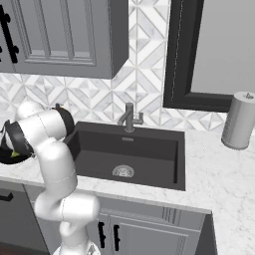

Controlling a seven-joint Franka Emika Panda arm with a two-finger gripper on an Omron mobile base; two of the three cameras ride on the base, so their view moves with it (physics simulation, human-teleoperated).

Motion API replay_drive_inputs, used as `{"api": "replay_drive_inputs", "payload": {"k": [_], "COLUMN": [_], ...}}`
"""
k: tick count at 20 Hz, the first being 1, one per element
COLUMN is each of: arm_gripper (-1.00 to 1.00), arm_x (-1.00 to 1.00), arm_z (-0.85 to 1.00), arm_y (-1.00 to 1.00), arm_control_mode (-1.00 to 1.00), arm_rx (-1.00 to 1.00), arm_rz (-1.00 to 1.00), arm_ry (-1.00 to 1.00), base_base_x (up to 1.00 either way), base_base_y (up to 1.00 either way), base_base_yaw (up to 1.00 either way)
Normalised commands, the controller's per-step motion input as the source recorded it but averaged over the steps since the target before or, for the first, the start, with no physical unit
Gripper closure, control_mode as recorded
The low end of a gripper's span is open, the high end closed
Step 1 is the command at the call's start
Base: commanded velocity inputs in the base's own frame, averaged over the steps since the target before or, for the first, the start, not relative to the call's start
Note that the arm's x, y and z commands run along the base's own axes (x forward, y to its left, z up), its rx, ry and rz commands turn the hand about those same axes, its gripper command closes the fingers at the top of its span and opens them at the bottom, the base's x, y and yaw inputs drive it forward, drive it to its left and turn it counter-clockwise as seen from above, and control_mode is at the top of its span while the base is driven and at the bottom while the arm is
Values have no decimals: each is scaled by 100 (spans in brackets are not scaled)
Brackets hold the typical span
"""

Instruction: Pick the lemon wedge from the sink and place it in the bowl. Then pick the bowl and place it in the microwave. Then close the microwave door and press the start button.

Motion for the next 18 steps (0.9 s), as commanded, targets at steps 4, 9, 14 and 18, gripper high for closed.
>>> {"api": "replay_drive_inputs", "payload": {"k": [4, 9, 14, 18], "arm_gripper": [100, 100, 100, 100], "arm_x": [0, -18, -44, -41], "arm_z": [-2, 8, 61, 90], "arm_y": [0, 0, 0, -22], "arm_control_mode": [-100, -100, -100, -100], "arm_rx": [0, 0, 1, 8], "arm_rz": [0, 0, -9, -16], "arm_ry": [-2, -9, -12, -8], "base_base_x": [0, 0, 0, 0], "base_base_y": [0, 0, 0, 0], "base_base_yaw": [0, 0, 0, 0]}}
